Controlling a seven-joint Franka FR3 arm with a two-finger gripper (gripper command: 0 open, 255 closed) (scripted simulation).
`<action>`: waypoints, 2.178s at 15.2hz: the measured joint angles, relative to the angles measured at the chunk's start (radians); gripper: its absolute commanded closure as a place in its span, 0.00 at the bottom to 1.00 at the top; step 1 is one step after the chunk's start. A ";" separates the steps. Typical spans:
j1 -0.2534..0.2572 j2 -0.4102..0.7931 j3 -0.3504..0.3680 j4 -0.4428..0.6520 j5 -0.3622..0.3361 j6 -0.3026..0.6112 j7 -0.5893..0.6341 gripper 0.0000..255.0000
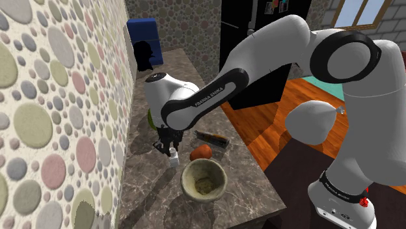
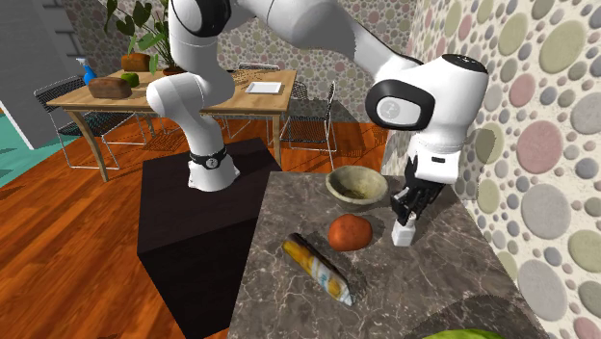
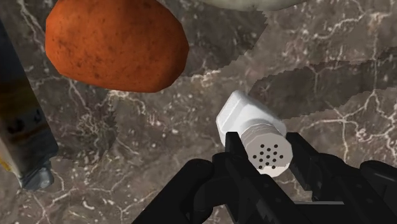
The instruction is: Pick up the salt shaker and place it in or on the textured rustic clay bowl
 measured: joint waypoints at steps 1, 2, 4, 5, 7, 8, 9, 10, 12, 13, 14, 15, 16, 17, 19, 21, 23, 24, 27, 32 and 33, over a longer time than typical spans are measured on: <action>0.000 -0.005 0.002 0.008 0.002 -0.012 0.000 1.00; -0.002 -0.013 0.003 0.010 0.005 -0.023 -0.003 1.00; 0.000 -0.022 0.006 0.022 0.009 -0.043 -0.003 1.00; -0.001 -0.027 0.007 0.029 0.011 -0.055 -0.005 1.00; -0.004 -0.039 0.009 0.039 0.016 -0.076 -0.008 1.00; -0.005 -0.046 0.010 0.040 0.018 -0.083 -0.010 1.00; -0.002 -0.050 0.012 0.052 0.020 -0.099 -0.008 1.00; -0.003 -0.055 0.013 0.058 0.022 -0.110 -0.009 1.00; -0.005 -0.065 0.015 0.069 0.027 -0.131 -0.013 1.00; -0.005 -0.072 0.016 0.075 0.029 -0.143 -0.013 1.00; -0.006 -0.076 0.017 0.082 0.031 -0.154 -0.016 1.00; -0.007 -0.082 0.018 0.085 0.033 -0.164 -0.017 1.00; -0.006 -0.083 0.018 0.098 0.034 -0.176 -0.017 1.00; -0.006 -0.087 0.019 0.107 0.035 -0.189 -0.017 1.00; -0.007 -0.092 0.020 0.125 0.038 -0.212 -0.021 1.00; -0.007 -0.097 0.021 0.146 0.040 -0.238 -0.023 1.00; -0.007 -0.102 0.022 0.166 0.043 -0.262 -0.026 1.00; -0.007 -0.109 0.023 0.171 0.045 -0.274 -0.025 1.00; -0.005 -0.113 0.025 0.204 0.047 -0.311 -0.026 1.00; -0.013 -0.204 0.038 0.122 0.075 -0.316 -0.020 1.00; -0.012 -0.238 0.044 0.086 0.086 -0.312 -0.013 1.00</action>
